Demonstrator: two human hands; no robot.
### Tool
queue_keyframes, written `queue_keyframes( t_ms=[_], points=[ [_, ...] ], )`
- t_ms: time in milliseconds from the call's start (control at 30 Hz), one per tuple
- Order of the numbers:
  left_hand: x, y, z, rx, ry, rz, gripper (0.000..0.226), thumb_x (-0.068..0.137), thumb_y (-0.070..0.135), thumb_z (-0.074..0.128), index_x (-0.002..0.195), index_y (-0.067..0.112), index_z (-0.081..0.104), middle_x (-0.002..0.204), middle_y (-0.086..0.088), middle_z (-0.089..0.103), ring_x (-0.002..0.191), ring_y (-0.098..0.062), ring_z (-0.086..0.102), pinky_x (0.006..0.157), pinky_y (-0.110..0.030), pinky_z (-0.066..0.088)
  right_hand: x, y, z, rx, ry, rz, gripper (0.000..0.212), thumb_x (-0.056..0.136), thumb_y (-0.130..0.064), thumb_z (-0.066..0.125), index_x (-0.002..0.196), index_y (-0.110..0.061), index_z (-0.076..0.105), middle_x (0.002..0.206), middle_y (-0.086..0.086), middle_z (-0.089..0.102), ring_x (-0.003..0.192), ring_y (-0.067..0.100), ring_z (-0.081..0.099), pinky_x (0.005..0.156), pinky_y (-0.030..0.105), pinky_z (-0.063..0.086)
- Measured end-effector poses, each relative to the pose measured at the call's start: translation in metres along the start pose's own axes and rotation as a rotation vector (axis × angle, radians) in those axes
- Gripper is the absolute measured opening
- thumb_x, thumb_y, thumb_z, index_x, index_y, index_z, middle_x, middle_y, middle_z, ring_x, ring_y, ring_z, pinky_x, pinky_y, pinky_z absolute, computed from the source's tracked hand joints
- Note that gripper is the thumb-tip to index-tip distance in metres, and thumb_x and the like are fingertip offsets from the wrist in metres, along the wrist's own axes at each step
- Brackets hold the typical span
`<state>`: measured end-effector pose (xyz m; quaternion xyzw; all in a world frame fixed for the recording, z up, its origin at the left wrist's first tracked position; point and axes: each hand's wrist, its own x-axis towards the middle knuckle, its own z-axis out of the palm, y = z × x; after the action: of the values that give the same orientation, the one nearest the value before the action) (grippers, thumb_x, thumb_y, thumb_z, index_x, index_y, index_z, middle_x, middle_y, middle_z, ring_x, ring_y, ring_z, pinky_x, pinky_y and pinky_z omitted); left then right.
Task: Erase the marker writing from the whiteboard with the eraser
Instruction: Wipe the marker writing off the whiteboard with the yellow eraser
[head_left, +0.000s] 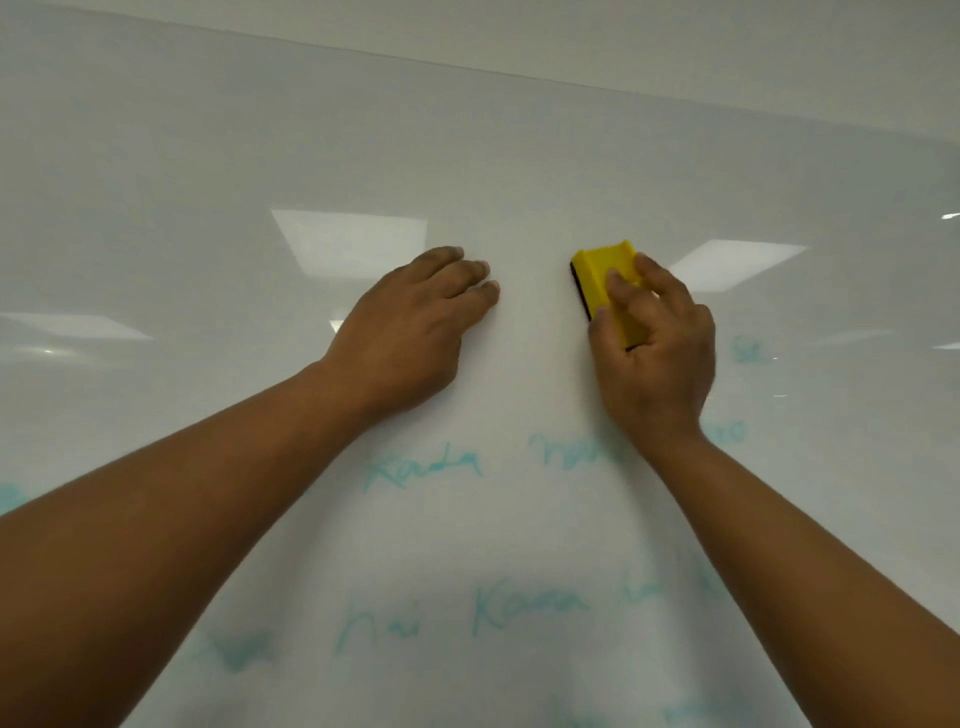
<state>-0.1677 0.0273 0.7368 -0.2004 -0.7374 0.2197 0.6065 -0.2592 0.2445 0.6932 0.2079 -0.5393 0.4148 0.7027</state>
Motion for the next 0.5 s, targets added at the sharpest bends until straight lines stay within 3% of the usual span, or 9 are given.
queue_keyframes(
  t_ms=[133,233,333,400,500],
  points=[
    [0.007,0.008,0.004,0.017,0.107,0.019,0.027,0.089,-0.003,0.056,0.110,0.000,0.072,0.109,-0.017,0.068,0.112,-0.040,0.060,0.085,-0.051,0.053,-0.025,-0.013,0.002,0.002,-0.140,-0.266,0.035,0.091,-0.034,0.063,0.124,-0.030,0.072,0.147,-0.005,0.057,0.101,0.030,0.062,0.084,0.021,0.035],
    [0.010,0.012,0.009,0.015,0.167,-0.008,0.017,0.086,-0.001,0.056,0.096,0.002,0.069,0.094,-0.014,0.062,0.097,-0.039,0.058,0.071,-0.049,0.048,-0.012,0.005,-0.010,-0.026,-0.111,-0.209,0.035,0.091,-0.035,0.063,0.124,-0.029,0.072,0.148,-0.008,0.056,0.099,0.029,0.062,0.084,0.021,0.037],
    [0.015,0.023,0.018,-0.044,0.219,-0.076,0.025,0.088,0.004,0.058,0.110,0.008,0.069,0.108,-0.013,0.060,0.106,-0.039,0.054,0.083,-0.048,0.045,0.000,0.017,-0.016,-0.081,-0.007,-0.015,0.038,0.091,-0.035,0.061,0.127,-0.027,0.071,0.149,-0.006,0.056,0.098,0.033,0.060,0.083,0.025,0.039],
    [0.018,0.031,0.023,-0.042,0.202,-0.076,0.039,0.090,0.008,0.059,0.127,0.016,0.066,0.126,-0.012,0.058,0.121,-0.038,0.049,0.096,-0.050,0.040,-0.007,0.019,-0.017,-0.128,-0.025,-0.105,0.038,0.093,-0.033,0.061,0.129,-0.027,0.070,0.150,-0.005,0.054,0.095,0.032,0.059,0.081,0.027,0.042],
    [0.027,0.039,0.025,-0.075,0.200,-0.072,0.042,0.087,0.001,0.060,0.125,0.014,0.070,0.127,-0.013,0.060,0.123,-0.039,0.050,0.095,-0.048,0.041,-0.005,0.043,-0.031,-0.140,-0.101,-0.258,0.037,0.094,-0.033,0.061,0.128,-0.025,0.070,0.150,-0.003,0.054,0.098,0.032,0.061,0.084,0.024,0.040]
  ],
)
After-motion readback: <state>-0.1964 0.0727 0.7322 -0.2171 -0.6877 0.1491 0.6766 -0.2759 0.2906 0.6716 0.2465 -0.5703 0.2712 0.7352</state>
